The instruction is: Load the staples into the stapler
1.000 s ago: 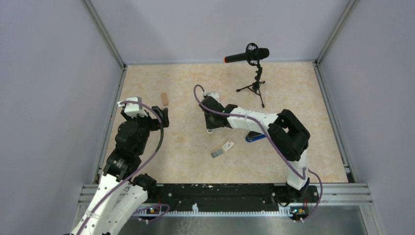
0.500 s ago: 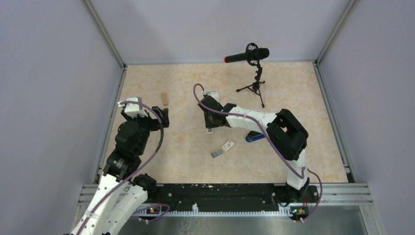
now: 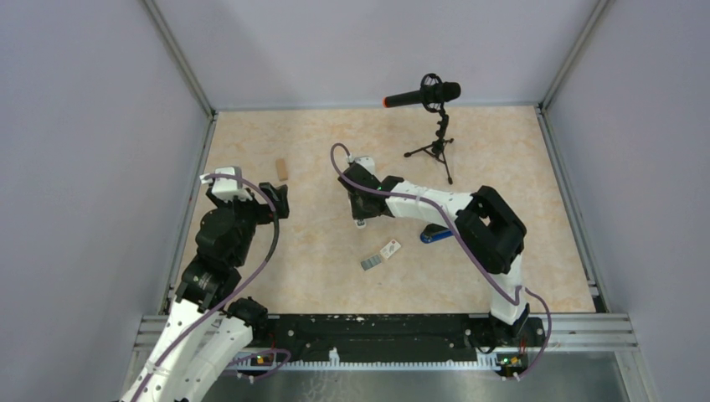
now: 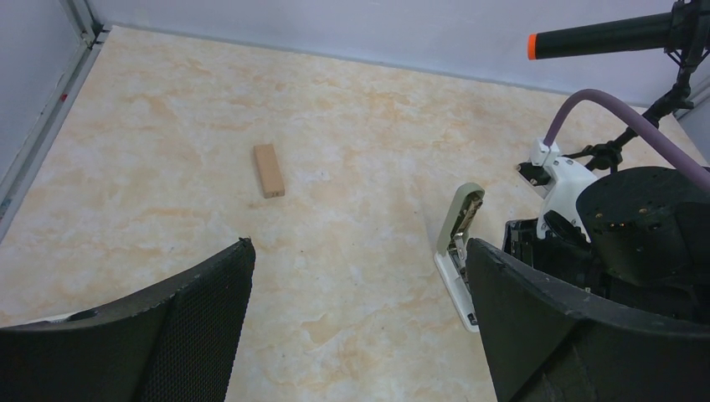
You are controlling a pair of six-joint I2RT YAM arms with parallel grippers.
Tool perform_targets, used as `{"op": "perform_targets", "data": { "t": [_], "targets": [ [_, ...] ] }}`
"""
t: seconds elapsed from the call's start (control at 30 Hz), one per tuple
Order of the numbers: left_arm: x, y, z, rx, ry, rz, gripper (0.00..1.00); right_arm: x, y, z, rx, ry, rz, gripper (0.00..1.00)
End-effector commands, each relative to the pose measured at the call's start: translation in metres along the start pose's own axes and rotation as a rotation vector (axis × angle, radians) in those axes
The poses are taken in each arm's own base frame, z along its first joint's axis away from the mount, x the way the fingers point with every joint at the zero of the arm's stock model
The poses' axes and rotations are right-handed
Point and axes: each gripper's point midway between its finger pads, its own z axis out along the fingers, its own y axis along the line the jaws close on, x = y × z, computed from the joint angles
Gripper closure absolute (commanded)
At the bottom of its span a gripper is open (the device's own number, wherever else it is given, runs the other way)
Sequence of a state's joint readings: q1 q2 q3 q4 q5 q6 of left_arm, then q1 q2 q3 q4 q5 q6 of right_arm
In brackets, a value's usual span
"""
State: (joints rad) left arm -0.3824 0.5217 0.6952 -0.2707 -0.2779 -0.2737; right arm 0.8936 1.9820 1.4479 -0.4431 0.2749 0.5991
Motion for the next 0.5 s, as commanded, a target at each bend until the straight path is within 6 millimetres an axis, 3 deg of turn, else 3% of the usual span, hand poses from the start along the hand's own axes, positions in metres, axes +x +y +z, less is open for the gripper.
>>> {"op": "perform_targets", "data": {
  "t": [0.0,0.47],
  "targets": [
    [-0.0063,-0.0039,-0.0007,0.020,-0.029,-0.001,0.01,-0.0100,-0.0009,-0.0013,0.022,-0.017,0.001,0.83],
    [-0.0069,-0.0036,-0.0008,0.018,-0.032,-0.001,0.01,-0.0070,0.0001,0.0019,0.017,-0.008,-0.004,0.82]
  ]
}}
